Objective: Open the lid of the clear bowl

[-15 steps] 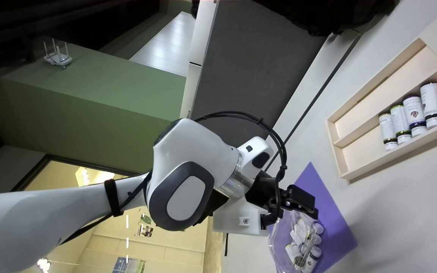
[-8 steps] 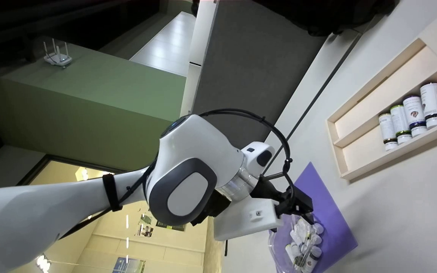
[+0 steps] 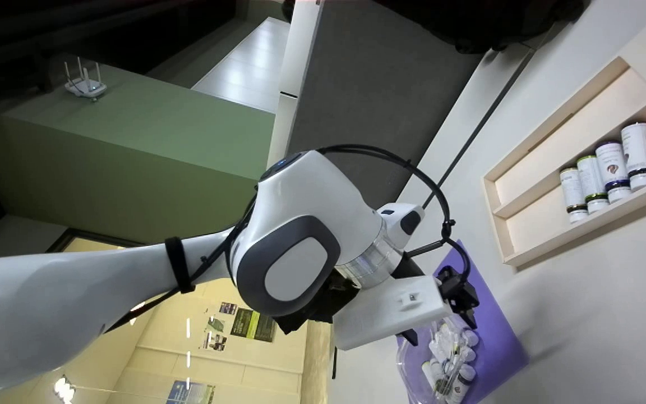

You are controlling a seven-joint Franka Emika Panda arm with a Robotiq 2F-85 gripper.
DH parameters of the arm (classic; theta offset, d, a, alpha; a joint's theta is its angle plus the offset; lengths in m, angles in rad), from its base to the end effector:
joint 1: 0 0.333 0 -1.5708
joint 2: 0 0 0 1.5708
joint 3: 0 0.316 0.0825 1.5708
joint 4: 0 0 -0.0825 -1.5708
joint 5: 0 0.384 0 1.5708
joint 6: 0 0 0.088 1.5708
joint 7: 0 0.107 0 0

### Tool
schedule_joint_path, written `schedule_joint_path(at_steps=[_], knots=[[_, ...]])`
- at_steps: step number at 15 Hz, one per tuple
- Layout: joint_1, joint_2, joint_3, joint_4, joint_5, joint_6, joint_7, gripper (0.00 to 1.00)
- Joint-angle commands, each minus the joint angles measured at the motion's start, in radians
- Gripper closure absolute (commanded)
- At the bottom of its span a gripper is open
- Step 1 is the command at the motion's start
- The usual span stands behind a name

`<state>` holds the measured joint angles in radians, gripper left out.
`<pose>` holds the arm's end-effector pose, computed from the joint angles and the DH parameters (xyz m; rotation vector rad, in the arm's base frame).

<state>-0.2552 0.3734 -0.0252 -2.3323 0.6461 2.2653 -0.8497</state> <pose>0.4535 -0.1153 0.1517 -2.5865 -0.0502 0.1960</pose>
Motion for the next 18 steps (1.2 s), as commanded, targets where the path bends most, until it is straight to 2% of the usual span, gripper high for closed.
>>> schedule_joint_path(at_steps=[1, 8, 18], knots=[[-0.014, 0.045, 0.007, 0.050, 0.013, 0.006, -0.031, 0.00], [-0.036, 0.103, 0.026, 0.102, 0.069, -0.054, -0.085, 0.00], [-0.048, 0.140, 0.008, 0.172, 0.176, -0.262, -0.095, 0.00]])
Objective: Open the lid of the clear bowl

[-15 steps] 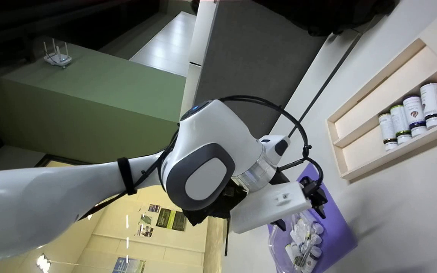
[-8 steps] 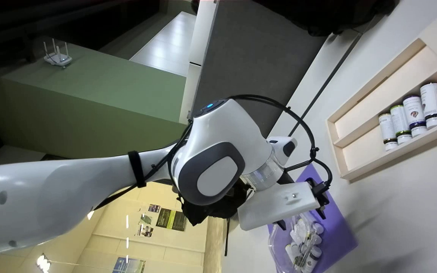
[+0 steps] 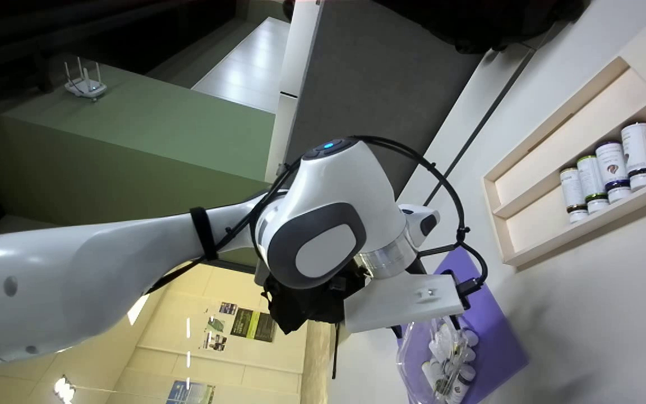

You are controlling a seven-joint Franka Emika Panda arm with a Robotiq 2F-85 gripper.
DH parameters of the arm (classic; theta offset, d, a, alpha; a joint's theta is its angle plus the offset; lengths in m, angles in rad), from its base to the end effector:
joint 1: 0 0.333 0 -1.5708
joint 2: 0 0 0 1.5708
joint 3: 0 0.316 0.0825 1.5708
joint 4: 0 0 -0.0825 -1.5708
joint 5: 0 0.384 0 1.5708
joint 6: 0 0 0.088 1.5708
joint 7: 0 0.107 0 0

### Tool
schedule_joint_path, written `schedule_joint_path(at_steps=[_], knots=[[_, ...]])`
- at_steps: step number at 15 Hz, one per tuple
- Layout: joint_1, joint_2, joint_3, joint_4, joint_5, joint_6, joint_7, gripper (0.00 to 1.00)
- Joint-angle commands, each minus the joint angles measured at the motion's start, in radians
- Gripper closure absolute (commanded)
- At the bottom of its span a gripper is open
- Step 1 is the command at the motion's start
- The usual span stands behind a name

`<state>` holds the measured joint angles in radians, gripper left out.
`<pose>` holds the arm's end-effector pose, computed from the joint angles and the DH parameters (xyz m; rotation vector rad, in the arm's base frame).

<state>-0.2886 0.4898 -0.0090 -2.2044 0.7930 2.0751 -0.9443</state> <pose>0.4745 -0.1078 0.1308 -2.3599 -0.0334 0.1919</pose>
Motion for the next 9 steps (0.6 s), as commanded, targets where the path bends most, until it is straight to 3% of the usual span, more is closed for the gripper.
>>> schedule_joint_path(at_steps=[1, 4, 9], knots=[[-0.016, 0.030, -0.012, 0.053, 0.036, -0.098, 0.006, 0.00], [-0.006, 0.036, -0.033, 0.061, 0.051, -0.111, 0.026, 0.00], [0.012, 0.021, -0.064, 0.041, 0.052, -0.017, 0.045, 0.00]])
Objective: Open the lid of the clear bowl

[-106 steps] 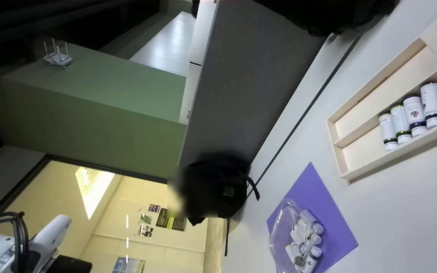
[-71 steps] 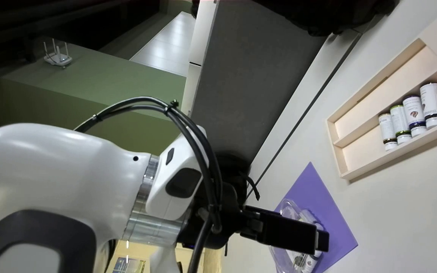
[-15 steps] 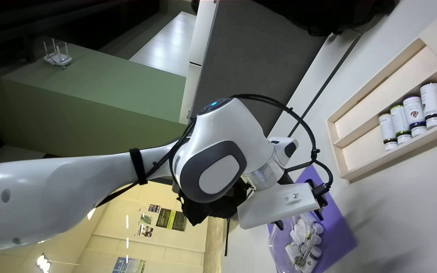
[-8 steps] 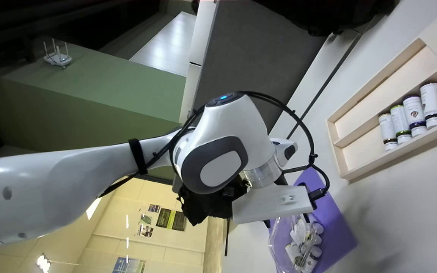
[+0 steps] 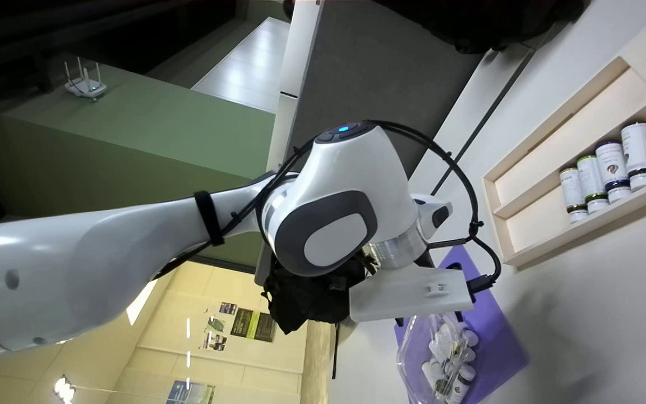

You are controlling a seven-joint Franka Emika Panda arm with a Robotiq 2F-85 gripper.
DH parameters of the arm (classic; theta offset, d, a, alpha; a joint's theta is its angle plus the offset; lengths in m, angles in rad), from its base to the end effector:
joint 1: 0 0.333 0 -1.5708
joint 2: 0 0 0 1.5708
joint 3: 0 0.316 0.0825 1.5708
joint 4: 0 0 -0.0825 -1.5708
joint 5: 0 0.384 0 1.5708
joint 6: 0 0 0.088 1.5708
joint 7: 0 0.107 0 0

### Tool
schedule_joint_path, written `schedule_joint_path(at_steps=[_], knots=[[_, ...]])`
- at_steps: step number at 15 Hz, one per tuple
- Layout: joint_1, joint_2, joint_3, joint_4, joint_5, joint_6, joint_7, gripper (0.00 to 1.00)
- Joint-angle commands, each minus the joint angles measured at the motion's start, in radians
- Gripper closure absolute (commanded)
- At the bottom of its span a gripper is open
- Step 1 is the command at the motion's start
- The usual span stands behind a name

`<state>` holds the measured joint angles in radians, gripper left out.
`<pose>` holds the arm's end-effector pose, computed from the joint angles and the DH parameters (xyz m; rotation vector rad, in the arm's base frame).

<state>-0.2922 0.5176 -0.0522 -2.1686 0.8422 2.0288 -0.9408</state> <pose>0.4771 -0.1280 0.1274 -2.3200 0.0562 0.1714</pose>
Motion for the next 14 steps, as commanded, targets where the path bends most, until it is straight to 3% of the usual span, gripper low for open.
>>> schedule_joint_path(at_steps=[1, 14], knots=[[0.017, -0.002, -0.022, 0.008, 0.001, 0.034, 0.049, 0.00], [0.029, 0.049, -0.008, 0.034, -0.015, -0.027, 0.107, 0.00]])
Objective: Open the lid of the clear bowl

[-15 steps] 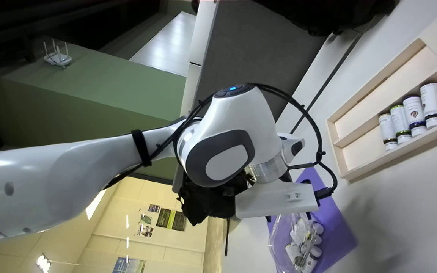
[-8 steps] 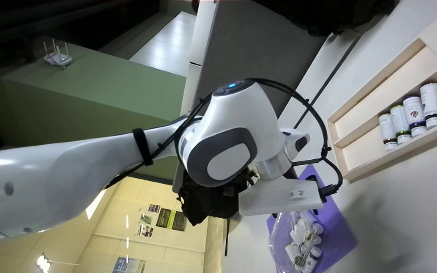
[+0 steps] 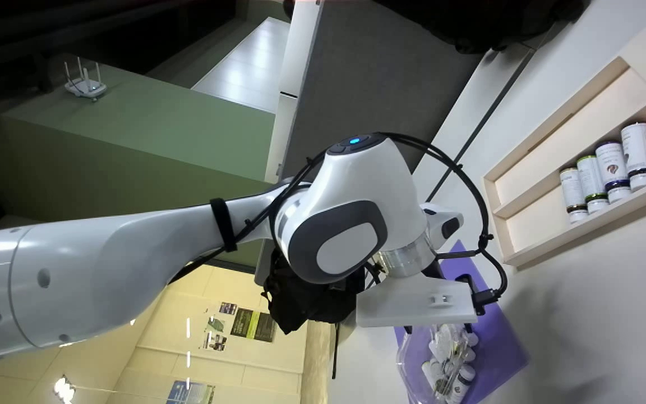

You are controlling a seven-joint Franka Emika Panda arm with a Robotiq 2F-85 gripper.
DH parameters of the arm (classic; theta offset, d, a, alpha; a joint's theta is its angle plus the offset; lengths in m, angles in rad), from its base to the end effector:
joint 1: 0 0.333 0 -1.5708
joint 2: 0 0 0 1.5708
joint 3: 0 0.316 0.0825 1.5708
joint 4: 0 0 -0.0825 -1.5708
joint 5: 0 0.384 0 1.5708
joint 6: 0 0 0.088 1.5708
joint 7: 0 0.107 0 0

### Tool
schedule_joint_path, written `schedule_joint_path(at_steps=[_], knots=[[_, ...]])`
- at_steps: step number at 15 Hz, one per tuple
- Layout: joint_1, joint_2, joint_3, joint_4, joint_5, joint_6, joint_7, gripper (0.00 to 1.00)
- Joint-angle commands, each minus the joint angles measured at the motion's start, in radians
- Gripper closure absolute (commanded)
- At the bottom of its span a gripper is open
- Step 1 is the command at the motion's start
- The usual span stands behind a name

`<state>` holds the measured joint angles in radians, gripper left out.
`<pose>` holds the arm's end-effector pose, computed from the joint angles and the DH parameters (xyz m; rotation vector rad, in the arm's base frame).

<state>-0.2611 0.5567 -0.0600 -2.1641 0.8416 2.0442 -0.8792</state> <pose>0.4746 -0.1174 0.1091 -2.3274 0.1191 0.2453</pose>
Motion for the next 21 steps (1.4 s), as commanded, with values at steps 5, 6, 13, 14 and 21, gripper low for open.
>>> schedule_joint_path(at_steps=[5, 6, 13, 14, 21], knots=[[-0.002, -0.001, -0.003, 0.030, -0.014, -0.082, 0.048, 0.00], [-0.004, -0.001, -0.002, 0.032, -0.010, -0.088, 0.043, 0.00], [0.003, -0.006, -0.013, 0.036, -0.015, -0.096, 0.077, 0.00], [0.004, -0.007, -0.015, 0.036, -0.017, -0.093, 0.084, 0.00], [-0.005, -0.002, -0.017, 0.054, -0.019, -0.123, 0.113, 0.00]])
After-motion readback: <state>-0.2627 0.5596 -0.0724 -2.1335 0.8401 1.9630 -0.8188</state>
